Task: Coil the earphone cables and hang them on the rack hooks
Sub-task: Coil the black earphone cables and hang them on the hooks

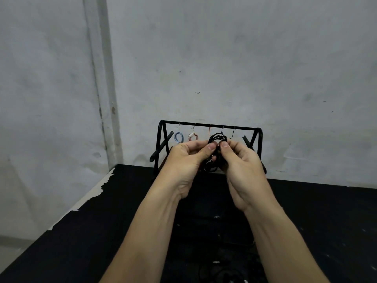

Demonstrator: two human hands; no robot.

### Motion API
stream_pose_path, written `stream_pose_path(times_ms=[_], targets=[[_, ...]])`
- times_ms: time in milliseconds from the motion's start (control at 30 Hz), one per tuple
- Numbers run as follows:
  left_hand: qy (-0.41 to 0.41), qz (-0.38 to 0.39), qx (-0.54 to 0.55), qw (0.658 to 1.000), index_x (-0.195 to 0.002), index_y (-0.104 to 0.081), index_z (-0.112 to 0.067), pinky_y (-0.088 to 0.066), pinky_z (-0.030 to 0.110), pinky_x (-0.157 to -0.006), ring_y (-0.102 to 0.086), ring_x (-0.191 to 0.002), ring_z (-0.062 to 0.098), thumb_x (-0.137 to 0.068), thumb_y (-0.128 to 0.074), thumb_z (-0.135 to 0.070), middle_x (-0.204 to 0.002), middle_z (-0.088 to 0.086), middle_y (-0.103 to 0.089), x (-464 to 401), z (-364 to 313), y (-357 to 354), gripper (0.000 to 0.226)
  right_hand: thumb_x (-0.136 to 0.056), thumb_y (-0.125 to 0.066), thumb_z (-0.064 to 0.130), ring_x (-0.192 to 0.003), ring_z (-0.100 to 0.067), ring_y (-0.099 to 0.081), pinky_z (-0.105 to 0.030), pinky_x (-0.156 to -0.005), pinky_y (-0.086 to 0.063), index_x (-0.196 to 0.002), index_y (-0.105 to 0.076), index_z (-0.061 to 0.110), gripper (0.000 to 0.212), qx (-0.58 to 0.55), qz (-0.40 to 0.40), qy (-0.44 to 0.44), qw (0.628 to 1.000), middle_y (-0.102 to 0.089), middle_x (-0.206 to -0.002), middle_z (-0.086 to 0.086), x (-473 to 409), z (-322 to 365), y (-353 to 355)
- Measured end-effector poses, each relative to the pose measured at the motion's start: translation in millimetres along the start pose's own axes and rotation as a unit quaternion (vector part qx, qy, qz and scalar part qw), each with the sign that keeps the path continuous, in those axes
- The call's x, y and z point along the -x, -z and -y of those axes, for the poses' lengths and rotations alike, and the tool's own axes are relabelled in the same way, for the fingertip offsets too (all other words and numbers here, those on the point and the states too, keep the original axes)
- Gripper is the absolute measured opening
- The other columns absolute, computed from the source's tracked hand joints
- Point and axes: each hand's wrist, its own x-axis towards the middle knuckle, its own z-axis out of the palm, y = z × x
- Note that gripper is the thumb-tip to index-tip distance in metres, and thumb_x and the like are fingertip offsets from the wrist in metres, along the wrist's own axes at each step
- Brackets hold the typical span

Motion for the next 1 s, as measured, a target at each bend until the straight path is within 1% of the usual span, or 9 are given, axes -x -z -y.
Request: stream_pose_path(times_ms=[167,300,367,467,567,667,800,933,1000], targets=[[0.006,0.001,-0.002,1.0,-0.097,-0.07,0.0,-0.051,0.015,-0.059,-0.061,-0.058,0.004,-0.089,-0.064,-0.001,-0.078,0.004,-0.071,0.2,0.3,0.1,0.009,-0.103,-0.049,0.008,-0.068,-0.006,-0.064,-0.019,-0.062,-0.053,-0.097,-0.068,0.006,0.02,-0.03,0.0,-0.026,0.999,-0.071,-0.079,-0.001,1.8,0.0,-0.7],[-0.011,-0.016,-0.039,0.999,-0.091,-0.07,-0.006,-0.051,0.015,-0.056,-0.06,-0.056,0.003,-0.091,-0.063,-0.002,-0.071,0.0,-0.07,1.0,-0.2,0.2,0.008,-0.101,-0.053,0.008,-0.078,-0.013,-0.067,-0.023,-0.073,-0.055,-0.101,-0.068,0.002,0.017,-0.029,0.002,-0.024,0.999,-0.073,-0.088,-0.006,1.0,-2.7,-0.5],[-0.025,-0.025,-0.061,0.998,-0.092,-0.07,-0.005,-0.052,0.017,-0.057,-0.061,-0.059,0.006,-0.092,-0.064,-0.002,-0.07,0.001,-0.071,0.6,-0.9,2.2,0.007,-0.098,-0.059,0.007,-0.086,-0.018,-0.071,-0.027,-0.08,-0.057,-0.102,-0.069,0.003,0.011,0.013,0.008,0.005,1.0,-0.075,-0.092,-0.008,1.2,-2.0,1.5],[-0.036,-0.039,-0.09,0.994,-0.098,-0.071,-0.002,-0.056,0.02,-0.064,-0.068,-0.071,0.014,-0.092,-0.065,-0.004,-0.081,0.009,-0.074,-0.3,-1.2,3.6,0.009,-0.09,-0.07,0.007,-0.087,-0.015,-0.071,-0.027,-0.085,-0.058,-0.102,-0.07,0.008,0.012,0.083,0.013,0.04,0.996,-0.076,-0.091,-0.004,2.4,-1.5,3.6],[-0.028,-0.036,-0.073,0.996,-0.096,-0.07,-0.002,-0.053,0.018,-0.059,-0.064,-0.064,0.01,-0.092,-0.064,-0.003,-0.075,0.007,-0.071,0.3,-0.1,1.6,0.008,-0.092,-0.066,0.005,-0.085,-0.015,-0.07,-0.026,-0.082,-0.057,-0.1,-0.07,0.005,0.008,0.07,0.009,0.031,0.997,-0.075,-0.091,-0.007,1.0,-1.7,3.2],[-0.01,-0.015,-0.027,0.999,-0.092,-0.07,-0.004,-0.052,0.016,-0.061,-0.06,-0.061,0.006,-0.091,-0.064,-0.002,-0.073,0.002,-0.07,0.5,0.1,-1.6,0.007,-0.098,-0.056,0.002,-0.076,-0.009,-0.066,-0.02,-0.074,-0.055,-0.098,-0.067,0.003,0.012,-0.018,0.026,-0.012,0.999,-0.072,-0.086,-0.006,0.4,0.8,2.7],[0.007,-0.001,0.007,1.0,-0.088,-0.071,-0.006,-0.052,0.015,-0.061,-0.061,-0.061,0.006,-0.09,-0.064,-0.002,-0.074,0.002,-0.071,1.5,-3.3,-1.9,0.008,-0.099,-0.052,0.003,-0.08,-0.011,-0.066,-0.021,-0.078,-0.055,-0.099,-0.067,0.002,0.014,-0.093,0.041,-0.044,0.994,-0.071,-0.088,-0.007,0.4,3.2,2.8],[-0.015,-0.025,-0.043,0.999,-0.089,-0.069,-0.009,-0.049,0.016,-0.052,-0.062,-0.061,0.006,-0.091,-0.064,-0.006,-0.068,-0.001,-0.07,2.7,-3.9,-1.8,0.006,-0.093,-0.062,0.003,-0.084,-0.016,-0.068,-0.023,-0.079,-0.057,-0.103,-0.067,-0.001,0.011,-0.054,0.031,-0.019,0.998,-0.072,-0.094,-0.013,0.5,3.0,4.1],[-0.033,-0.043,-0.062,0.997,-0.092,-0.07,-0.009,-0.052,0.018,-0.06,-0.066,-0.069,0.01,-0.091,-0.066,-0.008,-0.077,0.006,-0.073,1.3,-1.7,-1.8,0.004,-0.086,-0.071,0.001,-0.083,-0.014,-0.069,-0.022,-0.078,-0.056,-0.103,-0.068,0.001,0.018,-0.01,0.037,-0.001,0.999,-0.072,-0.092,-0.011,1.0,4.9,6.7]])
